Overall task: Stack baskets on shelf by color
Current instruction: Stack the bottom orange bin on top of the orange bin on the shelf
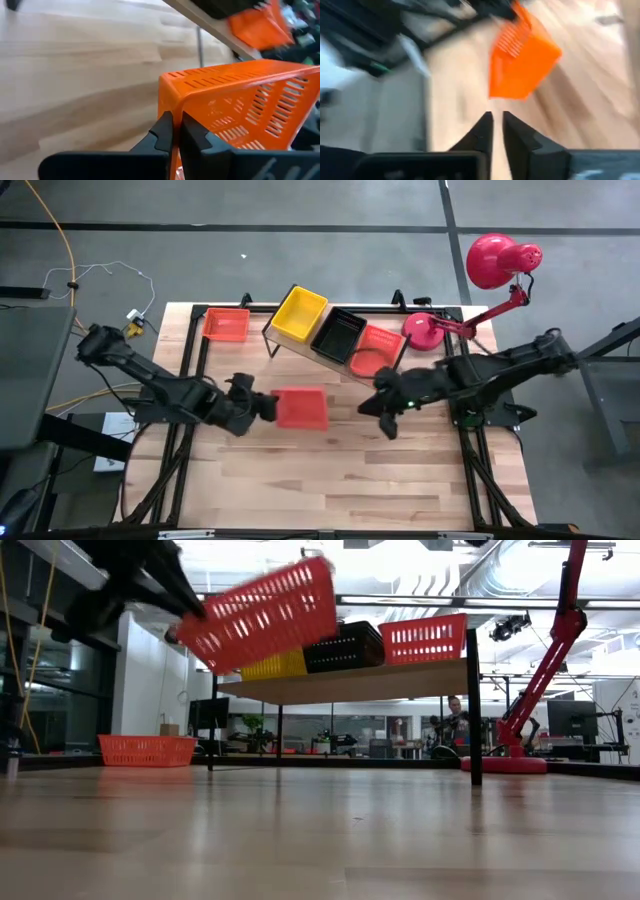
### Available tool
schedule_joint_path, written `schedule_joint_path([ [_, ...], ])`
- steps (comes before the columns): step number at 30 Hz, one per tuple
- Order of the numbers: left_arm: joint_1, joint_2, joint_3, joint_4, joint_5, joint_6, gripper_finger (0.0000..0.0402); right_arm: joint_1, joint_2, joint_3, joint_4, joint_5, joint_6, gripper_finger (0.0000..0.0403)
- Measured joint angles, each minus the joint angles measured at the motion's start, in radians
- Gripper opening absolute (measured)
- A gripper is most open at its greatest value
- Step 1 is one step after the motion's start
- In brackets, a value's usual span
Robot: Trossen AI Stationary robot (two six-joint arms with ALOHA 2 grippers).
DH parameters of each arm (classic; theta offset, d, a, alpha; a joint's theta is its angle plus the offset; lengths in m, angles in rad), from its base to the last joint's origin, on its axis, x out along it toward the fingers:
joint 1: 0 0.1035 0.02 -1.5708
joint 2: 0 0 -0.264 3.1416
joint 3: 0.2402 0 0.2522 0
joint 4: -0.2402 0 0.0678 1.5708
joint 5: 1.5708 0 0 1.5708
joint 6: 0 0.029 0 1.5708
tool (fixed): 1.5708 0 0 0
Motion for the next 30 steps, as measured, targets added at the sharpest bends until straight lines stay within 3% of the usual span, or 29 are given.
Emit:
schedule_joint_path([
  [4,0.038,0.070,-0.001,0.061,-0.019,-0.048,0.0000,-0.003,0.127,0.114,-0.198,0.082,0.015,0.0100],
  [9,0.041,0.120,-0.001,0.113,-0.011,-0.050,0.0000,-0.012,0.241,0.203,-0.213,0.156,0.054,0.0190],
  [13,0.036,0.129,0.000,0.132,-0.014,-0.065,0.0000,-0.023,0.308,0.256,-0.216,0.180,0.141,0.0224],
  [22,0.036,0.128,0.000,0.169,-0.029,-0.067,0.0000,-0.023,0.419,0.307,-0.225,0.279,0.311,0.0208],
  [30,0.025,0.128,0.000,0.178,-0.028,-0.067,0.0000,-0.023,0.452,0.307,-0.226,0.336,0.384,0.0144],
])
